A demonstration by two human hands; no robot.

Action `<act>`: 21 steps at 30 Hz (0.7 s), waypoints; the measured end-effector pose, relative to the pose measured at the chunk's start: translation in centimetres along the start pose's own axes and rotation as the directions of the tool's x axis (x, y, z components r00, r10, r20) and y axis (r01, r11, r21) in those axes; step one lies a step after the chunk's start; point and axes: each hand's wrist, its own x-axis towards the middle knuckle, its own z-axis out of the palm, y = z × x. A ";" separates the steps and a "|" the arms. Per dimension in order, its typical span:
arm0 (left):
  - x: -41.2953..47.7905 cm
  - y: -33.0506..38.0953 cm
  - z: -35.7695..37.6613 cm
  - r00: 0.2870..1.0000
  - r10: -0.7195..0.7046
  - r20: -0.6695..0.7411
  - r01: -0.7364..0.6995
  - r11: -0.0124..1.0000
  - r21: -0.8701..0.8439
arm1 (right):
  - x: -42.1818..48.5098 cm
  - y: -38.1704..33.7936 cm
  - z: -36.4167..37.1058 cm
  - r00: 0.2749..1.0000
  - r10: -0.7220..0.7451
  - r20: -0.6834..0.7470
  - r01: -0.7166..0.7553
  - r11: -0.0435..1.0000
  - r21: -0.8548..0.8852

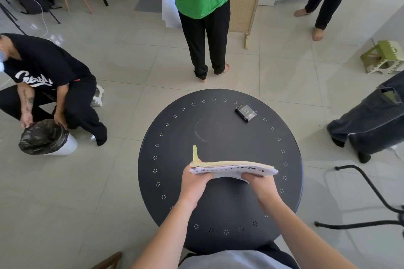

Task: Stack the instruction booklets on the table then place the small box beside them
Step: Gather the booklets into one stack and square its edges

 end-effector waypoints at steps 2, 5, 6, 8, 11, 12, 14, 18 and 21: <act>0.2 -0.3 -0.3 1.000 0.019 0.013 -0.020 0.999 0.038 | 0.1 0.4 -0.1 1.000 -0.003 0.023 0.003 1.000 -0.008; 0.4 -0.3 -0.5 1.000 0.024 0.011 -0.024 0.997 0.069 | 0.4 0.6 -0.1 0.998 -0.003 0.065 0.006 0.999 -0.046; 0.4 -0.1 -0.5 1.000 0.023 0.018 -0.024 0.997 0.072 | 0.5 0.7 -0.2 0.997 -0.007 0.076 0.011 0.999 -0.053; 0.3 0.2 -0.5 0.999 0.024 0.022 -0.026 0.997 0.070 | 0.8 0.7 -0.3 0.996 -0.010 0.083 0.015 0.998 -0.055; -0.1 0.7 -0.4 1.000 0.021 0.009 -0.021 0.999 0.030 | 1.1 1.2 -0.5 0.995 -0.005 0.098 0.014 0.996 -0.091; -0.4 1.0 -0.4 1.000 0.028 0.009 -0.029 0.999 0.022 | 1.2 1.4 -0.6 0.995 -0.003 0.104 0.014 0.994 -0.107; -0.7 1.3 -0.4 0.999 0.045 0.020 -0.045 0.999 0.023 | 1.2 1.7 -0.6 0.993 0.005 0.115 0.010 0.992 -0.128; -0.5 0.1 -0.7 0.998 0.056 0.026 -0.058 0.997 0.058 | 1.2 1.9 -0.6 0.994 0.011 0.111 0.004 0.991 -0.131; 0.3 -1.2 -0.7 0.999 0.033 0.032 -0.036 0.994 0.104 | 1.3 2.0 -0.6 0.993 0.018 0.117 -0.001 0.990 -0.141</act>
